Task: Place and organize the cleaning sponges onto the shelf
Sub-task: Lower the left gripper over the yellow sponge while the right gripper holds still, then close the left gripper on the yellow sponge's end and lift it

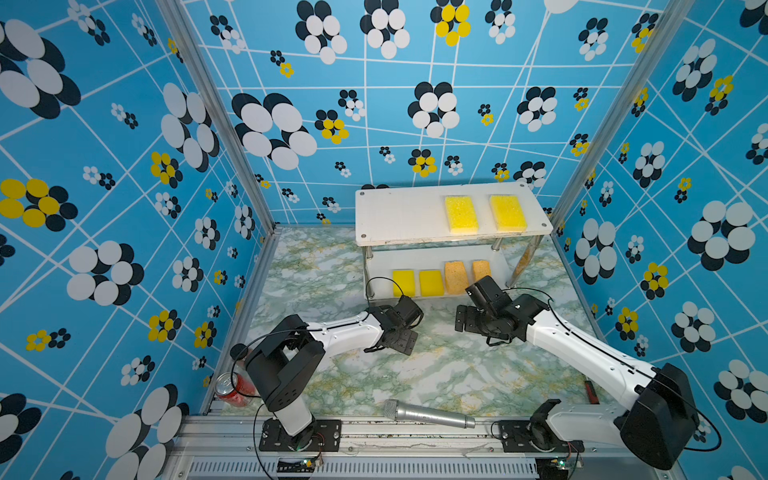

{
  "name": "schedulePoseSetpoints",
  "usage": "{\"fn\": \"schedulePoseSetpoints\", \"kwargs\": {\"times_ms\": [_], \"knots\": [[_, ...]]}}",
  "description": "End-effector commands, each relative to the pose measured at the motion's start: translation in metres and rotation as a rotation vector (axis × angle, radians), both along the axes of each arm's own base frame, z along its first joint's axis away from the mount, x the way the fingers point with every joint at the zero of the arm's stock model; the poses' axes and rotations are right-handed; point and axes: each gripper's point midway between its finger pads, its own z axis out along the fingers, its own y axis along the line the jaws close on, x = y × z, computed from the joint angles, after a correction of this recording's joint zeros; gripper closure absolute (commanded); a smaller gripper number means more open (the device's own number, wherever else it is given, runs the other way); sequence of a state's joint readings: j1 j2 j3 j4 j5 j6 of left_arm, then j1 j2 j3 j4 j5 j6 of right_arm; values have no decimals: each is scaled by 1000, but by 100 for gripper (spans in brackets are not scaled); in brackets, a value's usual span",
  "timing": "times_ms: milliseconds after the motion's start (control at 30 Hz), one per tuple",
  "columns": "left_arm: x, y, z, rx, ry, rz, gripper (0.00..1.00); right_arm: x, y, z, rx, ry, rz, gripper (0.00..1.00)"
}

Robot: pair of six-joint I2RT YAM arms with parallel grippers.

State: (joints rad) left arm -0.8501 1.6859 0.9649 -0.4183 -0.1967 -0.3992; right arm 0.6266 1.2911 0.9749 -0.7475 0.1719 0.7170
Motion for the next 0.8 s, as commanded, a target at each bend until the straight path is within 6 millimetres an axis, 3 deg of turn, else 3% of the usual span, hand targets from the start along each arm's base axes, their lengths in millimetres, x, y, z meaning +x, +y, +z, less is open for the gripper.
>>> {"fn": "schedulePoseSetpoints", "kwargs": {"times_ms": [0,400,767], "knots": [[-1,0,-3,38,5,0,5,-1,-2,1,6,-2,4,2],[1,-6,-14,56,27,-6,6,-2,-3,1,6,-4,5,3],[-4,-5,-19,57,47,-9,24,-2,-4,0,4,-5,0,3]]}}
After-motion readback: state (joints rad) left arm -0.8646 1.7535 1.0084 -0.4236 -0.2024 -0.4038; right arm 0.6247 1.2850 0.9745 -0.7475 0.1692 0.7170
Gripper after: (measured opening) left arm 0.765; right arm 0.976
